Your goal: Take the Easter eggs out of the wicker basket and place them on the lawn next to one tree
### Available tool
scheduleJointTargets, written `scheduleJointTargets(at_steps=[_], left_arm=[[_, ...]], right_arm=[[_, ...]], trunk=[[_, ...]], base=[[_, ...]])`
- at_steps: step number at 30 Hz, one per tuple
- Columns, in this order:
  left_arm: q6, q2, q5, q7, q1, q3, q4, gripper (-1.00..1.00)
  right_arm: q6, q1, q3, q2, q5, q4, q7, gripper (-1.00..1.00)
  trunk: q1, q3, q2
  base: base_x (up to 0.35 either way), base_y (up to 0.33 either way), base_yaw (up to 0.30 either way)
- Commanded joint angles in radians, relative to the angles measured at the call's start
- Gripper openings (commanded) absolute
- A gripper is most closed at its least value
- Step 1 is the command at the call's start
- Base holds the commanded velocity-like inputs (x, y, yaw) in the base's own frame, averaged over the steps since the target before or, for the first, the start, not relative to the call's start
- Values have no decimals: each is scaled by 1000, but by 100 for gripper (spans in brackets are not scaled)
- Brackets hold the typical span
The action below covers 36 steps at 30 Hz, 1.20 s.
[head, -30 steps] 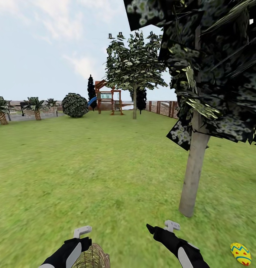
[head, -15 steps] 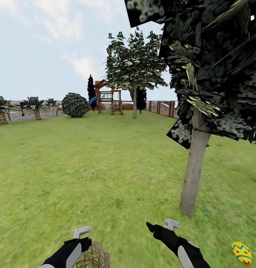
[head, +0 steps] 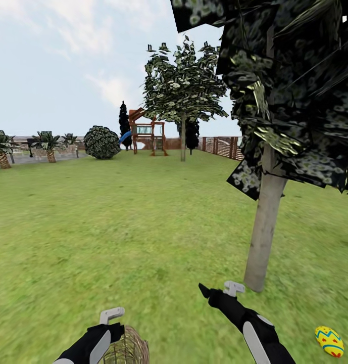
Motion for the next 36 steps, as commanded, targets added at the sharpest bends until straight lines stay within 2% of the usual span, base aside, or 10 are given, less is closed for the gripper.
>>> scheduleJointTargets(at_steps=[1,36], left_arm=[[6,1,9,8,0,-7,-2,100],[-3,2,10,10,0,-9,-1,100]], right_arm=[[6,-1,-1,0,-6,-2,1,100],[6,0,1,0,-6,-1,-3,100]], trunk=[[4,-5,-8],[138,-114,-253]], base=[[0,0,0],[0,0,0]])
